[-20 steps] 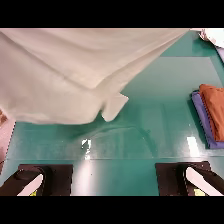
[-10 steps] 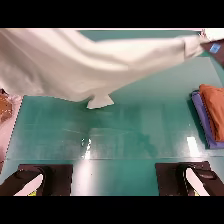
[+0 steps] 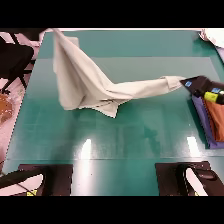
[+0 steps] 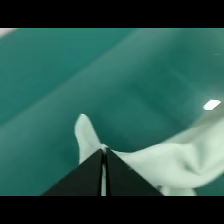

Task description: Fold the shirts.

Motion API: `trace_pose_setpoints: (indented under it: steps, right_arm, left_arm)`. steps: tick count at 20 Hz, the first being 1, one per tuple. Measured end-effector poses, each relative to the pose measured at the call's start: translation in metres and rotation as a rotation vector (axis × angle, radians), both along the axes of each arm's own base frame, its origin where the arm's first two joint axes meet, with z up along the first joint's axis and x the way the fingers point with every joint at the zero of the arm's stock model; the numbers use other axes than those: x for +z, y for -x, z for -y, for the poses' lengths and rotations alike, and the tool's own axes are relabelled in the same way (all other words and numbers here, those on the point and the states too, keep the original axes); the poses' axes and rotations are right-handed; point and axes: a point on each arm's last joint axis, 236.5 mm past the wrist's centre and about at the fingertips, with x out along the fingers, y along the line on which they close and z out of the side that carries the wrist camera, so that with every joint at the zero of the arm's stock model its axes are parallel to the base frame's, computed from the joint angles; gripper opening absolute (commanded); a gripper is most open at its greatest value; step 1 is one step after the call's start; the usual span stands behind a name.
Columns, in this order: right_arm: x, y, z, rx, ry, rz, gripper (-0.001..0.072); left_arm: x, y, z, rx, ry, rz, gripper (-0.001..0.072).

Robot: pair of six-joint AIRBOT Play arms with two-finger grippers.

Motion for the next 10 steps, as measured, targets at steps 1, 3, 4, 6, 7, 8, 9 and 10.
trace_pose_setpoints:
  steps: [1,3,4,6,7,8,9,10]
  right_arm:
    - [-0.018,-0.004,0.004,-0.014,0.006,-0.037,0.0016]
    - [-0.053,-0.011,0.012,-0.033,0.016,-0.115,0.0016]
    - [-0.07,-0.014,0.015,-0.04,0.02,-0.156,0.0016]
    - [-0.099,-0.019,0.021,-0.051,0.032,-0.226,0.0016]
    - [-0.113,-0.021,0.024,-0.053,0.038,-0.262,0.0016]
    - [-0.126,-0.022,0.027,-0.056,0.044,-0.293,0.0016]
    - [-0.137,-0.024,0.03,-0.063,0.048,-0.319,0.0016]
    - [-0.146,-0.025,0.034,-0.07,0.049,-0.344,0.0016]
  left_arm:
    - [-0.014,-0.008,0.012,-0.032,0.021,-0.039,0.0024]
    - [-0.045,-0.021,0.043,-0.108,0.049,-0.105,0.0024]
    - [-0.062,-0.024,0.059,-0.146,0.048,-0.133,0.0024]
    - [-0.094,-0.027,0.093,-0.219,0.043,-0.186,0.0024]
    - [-0.113,-0.026,0.11,-0.255,0.033,-0.218,0.0024]
    - [-0.13,-0.024,0.126,-0.285,0.022,-0.246,0.0024]
    - [-0.143,-0.02,0.138,-0.311,0.012,-0.27,0.0024]
    - [-0.155,-0.016,0.15,-0.337,0.002,-0.292,0.0024]
